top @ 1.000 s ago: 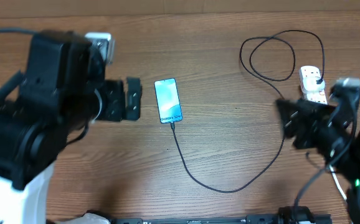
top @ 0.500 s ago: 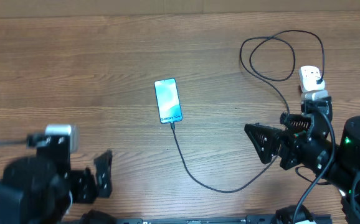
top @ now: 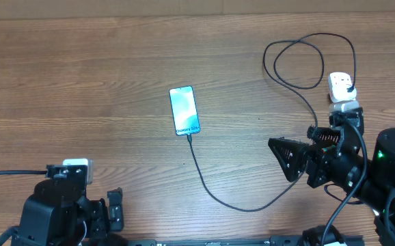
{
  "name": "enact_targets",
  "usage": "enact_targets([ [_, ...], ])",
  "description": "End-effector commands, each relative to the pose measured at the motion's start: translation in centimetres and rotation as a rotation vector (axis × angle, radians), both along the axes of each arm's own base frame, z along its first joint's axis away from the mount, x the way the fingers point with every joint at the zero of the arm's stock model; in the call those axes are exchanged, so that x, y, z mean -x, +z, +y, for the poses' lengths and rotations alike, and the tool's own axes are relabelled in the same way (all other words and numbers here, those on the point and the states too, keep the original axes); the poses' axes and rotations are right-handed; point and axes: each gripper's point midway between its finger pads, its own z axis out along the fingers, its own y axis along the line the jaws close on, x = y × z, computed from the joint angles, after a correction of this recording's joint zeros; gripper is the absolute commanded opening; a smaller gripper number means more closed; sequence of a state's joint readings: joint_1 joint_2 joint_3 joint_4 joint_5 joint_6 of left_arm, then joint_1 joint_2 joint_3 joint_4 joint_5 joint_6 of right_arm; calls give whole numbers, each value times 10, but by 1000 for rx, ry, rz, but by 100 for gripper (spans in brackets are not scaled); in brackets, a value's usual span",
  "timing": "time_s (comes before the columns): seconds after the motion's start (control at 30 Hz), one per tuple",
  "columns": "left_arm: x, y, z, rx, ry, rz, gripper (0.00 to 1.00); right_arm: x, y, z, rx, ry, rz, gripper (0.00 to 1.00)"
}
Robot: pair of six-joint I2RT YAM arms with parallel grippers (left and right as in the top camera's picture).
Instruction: Plug charger to phone and switch on socket
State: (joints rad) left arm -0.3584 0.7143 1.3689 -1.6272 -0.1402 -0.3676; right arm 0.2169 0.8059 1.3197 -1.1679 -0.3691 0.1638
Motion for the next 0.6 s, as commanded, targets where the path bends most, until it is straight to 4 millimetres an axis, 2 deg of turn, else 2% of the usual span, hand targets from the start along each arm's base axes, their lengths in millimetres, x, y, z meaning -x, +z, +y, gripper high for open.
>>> enact_targets([
  [0.0,-1,-1,3,-3,23,-2,100,2,3,1,0,9,-12,100],
  [0.17,2,-1,3,0,20,-10,100,2,3,1,0,9,-12,100],
  [0.33,15,6,10,29,34,-89,100,2,3,1,0,9,-12,100],
  [0.43,20,22,21,61,97,-240,100,2,3,1,0,9,-12,100],
  [0.57,9,49,36,73,222,-481,100,2,3,1,0,9,-12,100],
])
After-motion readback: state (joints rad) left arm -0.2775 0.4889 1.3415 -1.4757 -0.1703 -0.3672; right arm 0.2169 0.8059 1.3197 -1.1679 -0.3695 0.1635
